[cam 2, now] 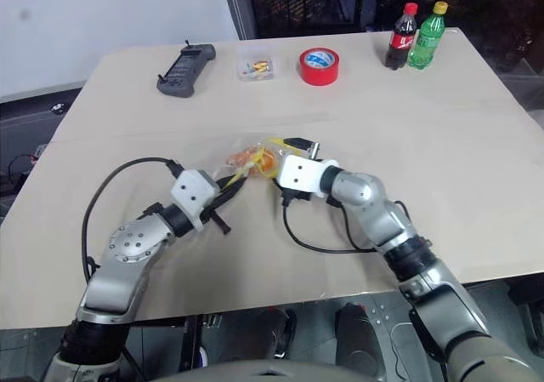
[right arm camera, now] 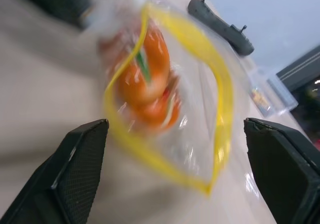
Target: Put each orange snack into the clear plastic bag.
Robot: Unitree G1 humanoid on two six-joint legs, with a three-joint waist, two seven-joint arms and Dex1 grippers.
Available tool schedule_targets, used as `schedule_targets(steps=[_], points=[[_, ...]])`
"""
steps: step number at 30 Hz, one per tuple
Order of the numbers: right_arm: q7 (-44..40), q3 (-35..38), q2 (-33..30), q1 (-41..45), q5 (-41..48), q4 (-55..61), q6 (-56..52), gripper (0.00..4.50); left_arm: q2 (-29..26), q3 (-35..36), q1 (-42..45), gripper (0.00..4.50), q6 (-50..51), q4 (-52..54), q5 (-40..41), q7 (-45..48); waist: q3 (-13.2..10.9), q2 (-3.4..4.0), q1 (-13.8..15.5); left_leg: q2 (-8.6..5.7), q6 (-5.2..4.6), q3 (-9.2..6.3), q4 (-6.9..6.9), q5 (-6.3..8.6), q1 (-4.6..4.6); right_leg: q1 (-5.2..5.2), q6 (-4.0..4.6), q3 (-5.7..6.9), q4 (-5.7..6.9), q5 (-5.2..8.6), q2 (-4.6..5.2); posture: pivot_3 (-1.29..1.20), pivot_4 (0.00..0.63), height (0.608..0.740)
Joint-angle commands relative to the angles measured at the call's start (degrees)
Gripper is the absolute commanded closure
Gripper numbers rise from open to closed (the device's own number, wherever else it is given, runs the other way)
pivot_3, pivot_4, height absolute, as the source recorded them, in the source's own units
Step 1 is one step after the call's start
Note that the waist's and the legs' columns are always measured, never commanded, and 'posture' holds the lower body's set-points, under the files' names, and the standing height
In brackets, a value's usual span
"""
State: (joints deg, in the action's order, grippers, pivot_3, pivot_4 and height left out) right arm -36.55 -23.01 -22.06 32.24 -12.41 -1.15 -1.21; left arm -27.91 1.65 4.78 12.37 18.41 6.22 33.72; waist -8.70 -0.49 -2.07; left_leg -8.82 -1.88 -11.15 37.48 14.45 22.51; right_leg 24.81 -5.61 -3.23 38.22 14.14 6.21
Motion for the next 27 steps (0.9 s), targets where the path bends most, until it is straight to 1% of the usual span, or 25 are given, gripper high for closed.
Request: schedule_targets(steps=[1,4,7,11,15,18,20,21,22,23,24,26,27], points=[[0.48,1.15,-4.07,0.44,-4.31,1.35,1.99,0.04,-0.11,3.65,1.31,4.50,1.46,0.83,5.78,1.55,0.01,-0.01,-0.04,0.00,0.00,0.02,0.00,0.00,-0.01,0.00,0.00,-0.01,0.00,-0.01,0.00,0.00,0.150,0.740],[3.53,-0.45,-3.64,2.11,-8.03,-3.75,3.42,0.04,-0.27,4.96,1.60,4.50,3.16,1.76,9.05,2.46,0.01,-0.02,-0.15,0.03,0.00,0.04,0.00,0.00,-0.08,-0.04,0.02,-0.01,0.01,-0.02,-0.02,0.00,0.150,0.740],[6.66,-1.93,-0.84,5.51,-10.96,-10.74,5.50,0.04,-0.80,6.96,1.43,4.50,5.96,4.11,14.36,4.12,0.00,-0.03,-0.47,0.07,0.01,0.07,-0.02,0.00,-0.09,-0.03,0.04,-0.04,0.01,-0.03,-0.05,0.00,0.150,0.740],[8.51,-2.29,2.85,9.90,-11.64,-17.99,8.94,0.04,-2.16,10.29,2.00,4.50,11.11,7.17,22.30,5.60,-0.01,-0.05,-0.35,0.10,0.02,0.11,-0.02,-0.01,-0.08,-0.02,0.08,-0.09,-0.01,-0.05,-0.08,0.00,0.150,0.740],[10.96,-2.02,4.89,13.43,-12.55,-23.24,11.88,0.04,-3.92,10.74,1.29,4.50,12.65,8.42,24.41,6.45,0.00,-0.05,-0.27,0.09,0.02,0.09,-0.02,-0.01,-0.08,-0.05,0.09,-0.07,-0.07,-0.06,-0.08,0.00,0.150,0.740],[11.39,-1.42,5.33,14.67,-12.08,-25.05,13.32,0.04,-4.89,10.00,-0.25,4.50,12.09,9.08,23.84,7.07,0.00,-0.05,-0.33,0.09,0.02,0.08,-0.03,-0.01,-0.08,-0.06,0.14,-0.06,-0.13,-0.09,-0.09,0.00,0.150,0.740],[10.23,-0.96,5.37,14.45,-10.62,-24.56,13.98,0.60,-4.89,9.93,-0.68,4.50,11.66,8.87,23.74,6.97,-0.01,-0.05,-0.33,0.10,0.03,0.07,-0.08,-0.01,-0.08,-0.06,0.15,-0.06,-0.16,-0.10,-0.11,0.00,0.150,0.740],[9.63,-0.67,5.34,14.16,-9.97,-23.89,13.97,0.81,-4.96,9.78,-0.89,4.50,11.36,8.82,23.48,7.04,-0.01,-0.05,-0.32,0.10,0.03,0.05,-0.07,-0.01,-0.08,-0.06,0.15,-0.04,-0.15,-0.10,-0.11,0.00,0.150,0.740],[9.07,-0.45,5.15,13.85,-9.50,-23.04,13.97,1.36,-4.98,9.66,-1.06,4.50,11.17,8.81,23.32,7.07,0.00,-0.05,-0.32,0.11,0.03,0.04,-0.08,-0.01,-0.08,-0.05,0.15,-0.03,-0.16,-0.10,-0.12,0.00,0.150,0.740],[8.54,-0.21,5.00,13.59,-9.02,-22.37,13.93,1.69,-4.99,9.57,-1.18,4.50,11.04,8.80,23.19,7.10,0.00,-0.05,-0.35,0.11,0.04,0.04,-0.08,-0.01,-0.08,-0.06,0.15,-0.03,-0.15,-0.10,-0.12,0.00,0.150,0.740],[7.98,0.01,4.90,13.36,-8.51,-21.87,13.77,2.27,-4.96,9.53,-1.23,4.50,10.96,8.74,23.15,7.08,0.00,-0.05,-0.36,0.11,0.04,0.05,-0.08,-0.01,-0.08,-0.06,0.15,-0.03,-0.15,-0.10,-0.12,0.00,0.150,0.740],[6.98,0.23,4.57,12.84,-8.02,-20.93,13.62,3.22,-4.92,9.48,-1.38,4.50,10.77,8.72,23.06,7.05,0.00,-0.05,-0.36,0.11,0.04,0.05,-0.08,-0.01,-0.08,-0.06,0.15,-0.04,-0.16,-0.10,-0.12,0.00,0.150,0.740],[6.58,0.19,4.33,12.63,-7.98,-20.58,13.77,3.79,-4.92,9.40,-1.41,4.50,10.70,8.70,22.99,7.05,0.00,-0.05,-0.34,0.11,0.04,0.05,-0.08,-0.01,-0.08,-0.06,0.15,-0.04,-0.16,-0.10,-0.12,0.00,0.150,0.740]])
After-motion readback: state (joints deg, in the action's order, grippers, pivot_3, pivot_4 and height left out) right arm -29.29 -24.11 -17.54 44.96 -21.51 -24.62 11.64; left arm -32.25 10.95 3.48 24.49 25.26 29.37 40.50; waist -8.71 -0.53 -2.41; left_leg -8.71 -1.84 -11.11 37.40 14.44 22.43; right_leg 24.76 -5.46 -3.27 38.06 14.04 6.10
